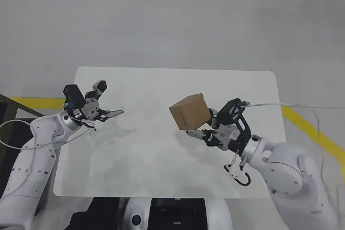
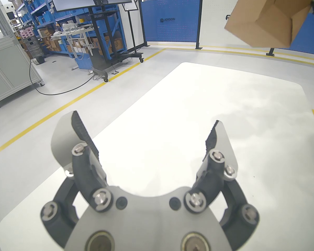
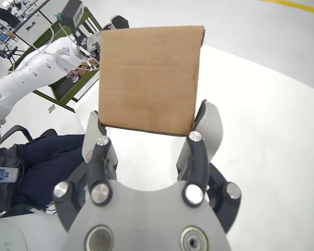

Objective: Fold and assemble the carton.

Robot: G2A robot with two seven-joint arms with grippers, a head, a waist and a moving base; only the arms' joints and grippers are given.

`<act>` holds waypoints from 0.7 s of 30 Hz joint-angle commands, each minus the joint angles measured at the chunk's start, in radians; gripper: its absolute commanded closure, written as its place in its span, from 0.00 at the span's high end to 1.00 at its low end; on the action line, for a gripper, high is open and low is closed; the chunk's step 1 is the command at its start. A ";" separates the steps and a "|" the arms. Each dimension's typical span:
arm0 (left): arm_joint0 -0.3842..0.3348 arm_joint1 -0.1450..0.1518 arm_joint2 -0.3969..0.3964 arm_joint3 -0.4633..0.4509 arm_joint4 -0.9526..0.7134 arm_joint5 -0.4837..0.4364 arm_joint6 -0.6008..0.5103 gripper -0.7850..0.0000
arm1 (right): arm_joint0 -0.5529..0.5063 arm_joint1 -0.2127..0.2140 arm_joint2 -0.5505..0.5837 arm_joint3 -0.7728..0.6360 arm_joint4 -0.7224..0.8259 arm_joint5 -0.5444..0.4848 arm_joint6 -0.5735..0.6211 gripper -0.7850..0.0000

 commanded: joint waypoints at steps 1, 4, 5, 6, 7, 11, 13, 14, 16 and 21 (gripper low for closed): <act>0.000 0.000 0.000 0.000 0.000 0.000 0.000 1.00 | 0.017 -0.002 -0.034 0.036 -0.021 0.016 0.019 0.00; 0.000 0.000 0.000 0.000 0.000 0.000 0.000 1.00 | 0.055 -0.008 -0.097 0.088 -0.074 0.056 0.053 0.00; 0.000 0.000 0.000 0.000 0.000 0.000 0.000 1.00 | 0.069 -0.010 -0.117 0.105 -0.088 0.068 0.065 0.00; 0.000 0.000 0.000 0.000 0.000 0.000 0.000 1.00 | 0.084 -0.012 -0.136 0.120 -0.110 0.084 0.082 0.00; 0.000 0.000 0.000 0.000 0.000 0.000 0.000 1.00 | 0.098 -0.014 -0.155 0.130 -0.136 0.107 0.092 0.00; 0.000 0.000 0.000 0.000 0.000 0.000 0.000 1.00 | 0.138 -0.024 -0.218 0.158 -0.220 0.180 0.119 0.00; 0.000 0.000 0.000 0.000 0.000 0.000 0.000 1.00 | 0.154 -0.029 -0.248 0.171 -0.250 0.208 0.133 0.00; 0.000 0.000 0.000 0.000 0.000 0.000 0.000 1.00 | 0.164 -0.031 -0.264 0.181 -0.269 0.220 0.143 0.00; 0.000 0.000 0.000 0.000 0.000 0.000 0.000 1.00 | 0.184 -0.037 -0.297 0.203 -0.297 0.238 0.160 0.00; 0.000 0.000 0.000 0.000 0.000 0.000 0.000 1.00 | 0.241 -0.055 -0.364 0.273 -0.328 0.264 0.194 0.00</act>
